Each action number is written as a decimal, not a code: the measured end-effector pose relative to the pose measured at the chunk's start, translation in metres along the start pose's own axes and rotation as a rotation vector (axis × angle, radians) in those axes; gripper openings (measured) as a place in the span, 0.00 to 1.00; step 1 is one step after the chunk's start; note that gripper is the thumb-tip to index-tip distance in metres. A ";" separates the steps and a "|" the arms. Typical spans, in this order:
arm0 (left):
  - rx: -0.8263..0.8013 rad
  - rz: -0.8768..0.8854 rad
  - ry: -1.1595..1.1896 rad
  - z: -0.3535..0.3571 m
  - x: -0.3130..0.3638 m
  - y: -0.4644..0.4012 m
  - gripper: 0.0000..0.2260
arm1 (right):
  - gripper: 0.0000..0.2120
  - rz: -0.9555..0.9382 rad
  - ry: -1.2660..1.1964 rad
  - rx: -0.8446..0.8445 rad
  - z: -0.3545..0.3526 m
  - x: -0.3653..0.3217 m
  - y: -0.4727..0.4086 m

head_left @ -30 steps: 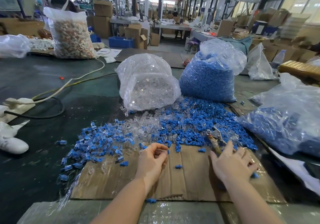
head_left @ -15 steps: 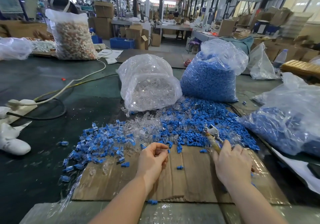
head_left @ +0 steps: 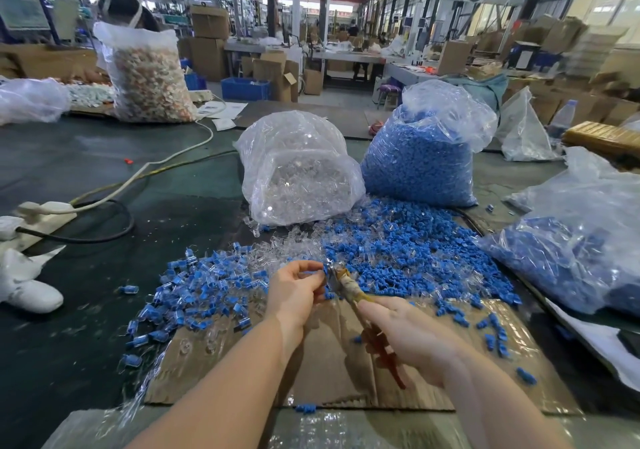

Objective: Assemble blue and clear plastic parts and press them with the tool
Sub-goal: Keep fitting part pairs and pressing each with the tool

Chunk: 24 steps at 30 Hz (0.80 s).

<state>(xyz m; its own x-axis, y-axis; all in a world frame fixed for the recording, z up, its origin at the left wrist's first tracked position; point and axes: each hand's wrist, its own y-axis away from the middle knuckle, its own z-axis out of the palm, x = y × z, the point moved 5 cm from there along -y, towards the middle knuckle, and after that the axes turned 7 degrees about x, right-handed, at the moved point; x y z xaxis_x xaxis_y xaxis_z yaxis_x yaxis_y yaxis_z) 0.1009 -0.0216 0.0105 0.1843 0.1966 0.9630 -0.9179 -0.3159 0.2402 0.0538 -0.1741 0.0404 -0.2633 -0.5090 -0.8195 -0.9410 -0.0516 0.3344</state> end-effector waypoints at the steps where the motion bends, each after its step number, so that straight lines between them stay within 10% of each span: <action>1: 0.012 -0.002 -0.004 -0.001 0.000 0.000 0.06 | 0.15 0.016 -0.048 -0.012 0.002 0.000 0.001; 24: 0.119 0.022 -0.021 -0.006 0.014 0.008 0.07 | 0.12 0.041 0.001 -0.150 0.007 -0.007 0.007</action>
<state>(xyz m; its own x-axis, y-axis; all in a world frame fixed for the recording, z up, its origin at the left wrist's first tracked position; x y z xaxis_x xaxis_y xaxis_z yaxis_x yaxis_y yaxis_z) 0.0939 -0.0162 0.0251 0.1730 0.1690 0.9703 -0.8738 -0.4282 0.2304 0.0478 -0.1645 0.0451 -0.3007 -0.5144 -0.8031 -0.8871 -0.1583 0.4335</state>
